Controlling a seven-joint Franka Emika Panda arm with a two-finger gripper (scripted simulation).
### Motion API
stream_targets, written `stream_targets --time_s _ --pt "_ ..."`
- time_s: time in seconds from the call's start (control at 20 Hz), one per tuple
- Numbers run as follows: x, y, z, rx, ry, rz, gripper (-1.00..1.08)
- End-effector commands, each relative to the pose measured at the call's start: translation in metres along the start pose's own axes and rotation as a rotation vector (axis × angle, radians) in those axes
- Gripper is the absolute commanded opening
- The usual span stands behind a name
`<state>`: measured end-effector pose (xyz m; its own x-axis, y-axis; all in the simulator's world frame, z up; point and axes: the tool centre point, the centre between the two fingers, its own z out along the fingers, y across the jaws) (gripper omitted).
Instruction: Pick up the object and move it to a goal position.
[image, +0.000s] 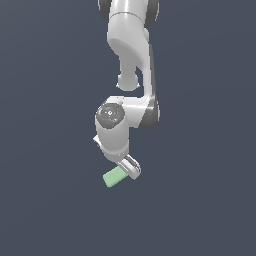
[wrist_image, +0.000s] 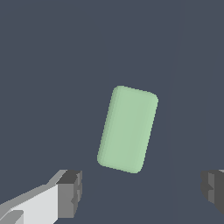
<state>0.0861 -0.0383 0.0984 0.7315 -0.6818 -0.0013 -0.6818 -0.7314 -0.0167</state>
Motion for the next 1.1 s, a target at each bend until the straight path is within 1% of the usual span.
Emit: stream_targets --time_s 0.0,0.25,0.5,0.85,1.05 --pt "0.007 0.000 0.010 -0.004 0.000 0.065 1.00" --pt "0.016 0.000 0.026 -0.011 0.002 0.159 1.00" --pt "0.021 0.000 0.035 -0.015 0.003 0.215 1.00" --pt "0.022 0.001 0.038 -0.017 0.003 0.229 1.00" --pt "0.022 0.001 0.048 -0.017 0.003 0.230 1.00"
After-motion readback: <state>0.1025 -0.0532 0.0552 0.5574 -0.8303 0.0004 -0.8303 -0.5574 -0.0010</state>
